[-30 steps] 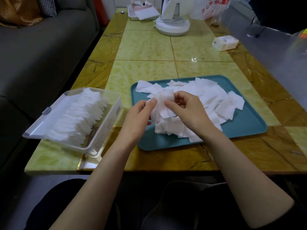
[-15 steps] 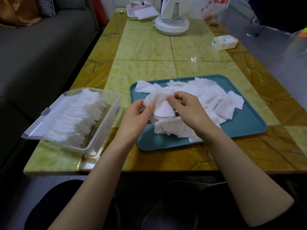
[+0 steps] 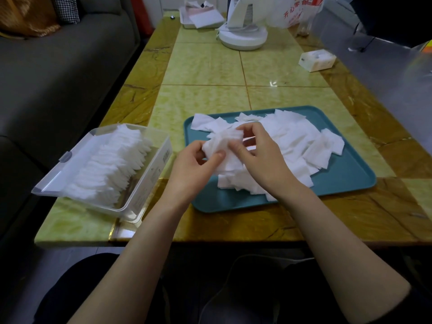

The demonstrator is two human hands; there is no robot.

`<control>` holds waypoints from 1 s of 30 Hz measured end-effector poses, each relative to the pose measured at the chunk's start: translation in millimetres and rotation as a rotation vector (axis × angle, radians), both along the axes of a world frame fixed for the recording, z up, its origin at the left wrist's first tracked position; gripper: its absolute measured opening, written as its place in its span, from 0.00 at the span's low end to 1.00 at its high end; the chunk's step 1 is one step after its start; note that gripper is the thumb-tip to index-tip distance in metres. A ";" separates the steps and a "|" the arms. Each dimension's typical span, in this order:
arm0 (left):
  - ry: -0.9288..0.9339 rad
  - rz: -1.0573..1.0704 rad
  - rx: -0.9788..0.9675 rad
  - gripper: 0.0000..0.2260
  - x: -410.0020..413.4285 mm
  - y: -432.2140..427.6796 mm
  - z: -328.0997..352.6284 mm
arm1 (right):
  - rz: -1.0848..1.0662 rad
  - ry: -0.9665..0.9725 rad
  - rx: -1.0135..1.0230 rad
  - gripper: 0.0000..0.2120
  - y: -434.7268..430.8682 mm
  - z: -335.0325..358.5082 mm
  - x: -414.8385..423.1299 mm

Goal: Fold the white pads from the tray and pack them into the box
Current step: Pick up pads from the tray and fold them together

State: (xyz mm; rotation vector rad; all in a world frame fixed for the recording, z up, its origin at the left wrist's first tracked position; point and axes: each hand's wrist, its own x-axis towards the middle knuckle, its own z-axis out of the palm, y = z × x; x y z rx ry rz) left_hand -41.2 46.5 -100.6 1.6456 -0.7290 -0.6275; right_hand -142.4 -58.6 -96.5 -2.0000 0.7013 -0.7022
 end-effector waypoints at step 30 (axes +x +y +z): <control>-0.762 0.043 0.230 0.13 110.9 67.6 42.3 | 0.098 -0.092 0.230 0.12 17.9 44.4 68.1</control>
